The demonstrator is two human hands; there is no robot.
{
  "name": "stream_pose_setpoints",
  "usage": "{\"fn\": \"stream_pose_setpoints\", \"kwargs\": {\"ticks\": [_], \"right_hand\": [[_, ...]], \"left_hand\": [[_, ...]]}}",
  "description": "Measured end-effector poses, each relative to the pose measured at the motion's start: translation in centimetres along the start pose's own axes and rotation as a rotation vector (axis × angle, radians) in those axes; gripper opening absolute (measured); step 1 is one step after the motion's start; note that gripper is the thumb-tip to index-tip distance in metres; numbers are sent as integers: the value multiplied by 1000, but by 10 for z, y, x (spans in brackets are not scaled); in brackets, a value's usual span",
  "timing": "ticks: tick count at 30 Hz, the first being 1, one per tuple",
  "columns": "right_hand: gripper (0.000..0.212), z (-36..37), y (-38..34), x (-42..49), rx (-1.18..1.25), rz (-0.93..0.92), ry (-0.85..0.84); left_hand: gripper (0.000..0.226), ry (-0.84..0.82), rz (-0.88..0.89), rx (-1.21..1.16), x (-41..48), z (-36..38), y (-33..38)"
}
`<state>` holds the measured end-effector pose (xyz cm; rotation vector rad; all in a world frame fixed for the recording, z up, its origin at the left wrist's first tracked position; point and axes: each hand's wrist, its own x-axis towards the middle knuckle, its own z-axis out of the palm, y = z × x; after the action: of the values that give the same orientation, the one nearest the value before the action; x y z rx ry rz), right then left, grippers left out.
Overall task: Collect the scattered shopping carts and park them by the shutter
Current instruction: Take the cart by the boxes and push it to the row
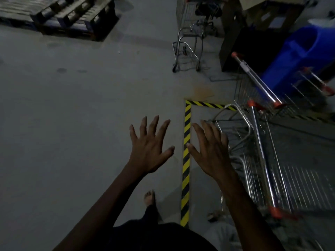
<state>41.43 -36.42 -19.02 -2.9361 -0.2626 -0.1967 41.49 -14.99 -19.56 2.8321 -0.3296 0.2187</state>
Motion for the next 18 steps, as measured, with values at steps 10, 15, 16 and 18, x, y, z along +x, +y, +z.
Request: {"fn": "stream_pose_setpoints", "kwargs": {"ticks": [10, 15, 16, 18], "right_hand": [[78, 22, 47, 202, -142, 56, -19], [77, 48, 104, 312, -73, 104, -58], [77, 53, 116, 338, -65, 108, -64], [78, 58, 141, 392, -39, 107, -91]], "left_hand": [[86, -50, 141, 171, 235, 26, -38], [87, -87, 154, 207, 355, 63, -38], [87, -89, 151, 217, 381, 71, -39], [88, -115, 118, 232, 433, 81, -41]]}}
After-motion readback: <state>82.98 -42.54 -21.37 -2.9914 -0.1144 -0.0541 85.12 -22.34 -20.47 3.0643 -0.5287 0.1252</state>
